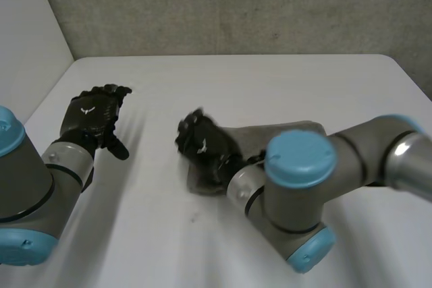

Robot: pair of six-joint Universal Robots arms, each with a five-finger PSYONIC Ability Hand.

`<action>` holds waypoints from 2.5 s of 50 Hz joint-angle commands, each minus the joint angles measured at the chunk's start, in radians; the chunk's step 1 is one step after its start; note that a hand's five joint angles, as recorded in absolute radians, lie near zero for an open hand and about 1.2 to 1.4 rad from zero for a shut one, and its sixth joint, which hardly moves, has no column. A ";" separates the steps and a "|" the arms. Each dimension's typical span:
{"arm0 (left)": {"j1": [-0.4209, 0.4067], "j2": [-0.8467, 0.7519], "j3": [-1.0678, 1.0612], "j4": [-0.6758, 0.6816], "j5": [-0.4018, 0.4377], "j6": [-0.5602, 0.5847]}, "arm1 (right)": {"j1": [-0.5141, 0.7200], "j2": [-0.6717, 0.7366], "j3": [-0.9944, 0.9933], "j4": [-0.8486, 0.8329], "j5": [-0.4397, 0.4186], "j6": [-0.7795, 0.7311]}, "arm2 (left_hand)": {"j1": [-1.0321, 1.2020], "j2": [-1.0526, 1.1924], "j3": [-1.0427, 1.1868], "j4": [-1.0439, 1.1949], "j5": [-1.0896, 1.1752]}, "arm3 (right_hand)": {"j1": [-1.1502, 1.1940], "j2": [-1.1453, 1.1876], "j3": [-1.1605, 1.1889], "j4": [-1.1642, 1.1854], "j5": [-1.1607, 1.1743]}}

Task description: Fold the towel.

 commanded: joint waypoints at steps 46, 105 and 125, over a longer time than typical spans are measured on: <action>-0.234 -0.113 0.164 -0.093 -0.089 -0.014 | -0.269 -0.180 0.020 0.153 -0.050 0.505 | -0.005 0.009 0.009 0.007 -0.028 | 1.176 1.161 1.180 1.160 1.145; -0.363 -0.537 0.490 -0.245 -0.101 -0.211 | -0.372 0.058 -0.047 0.338 -0.094 0.562 | -0.001 0.013 0.012 0.011 -0.025 | -0.046 -0.060 -0.041 -0.062 -0.077; -0.299 -0.121 0.488 -0.374 -0.121 -0.138 | -0.372 -0.415 0.054 0.263 0.101 0.669 | 0.008 0.022 0.021 0.019 -0.016 | -0.046 -0.060 -0.041 -0.062 -0.077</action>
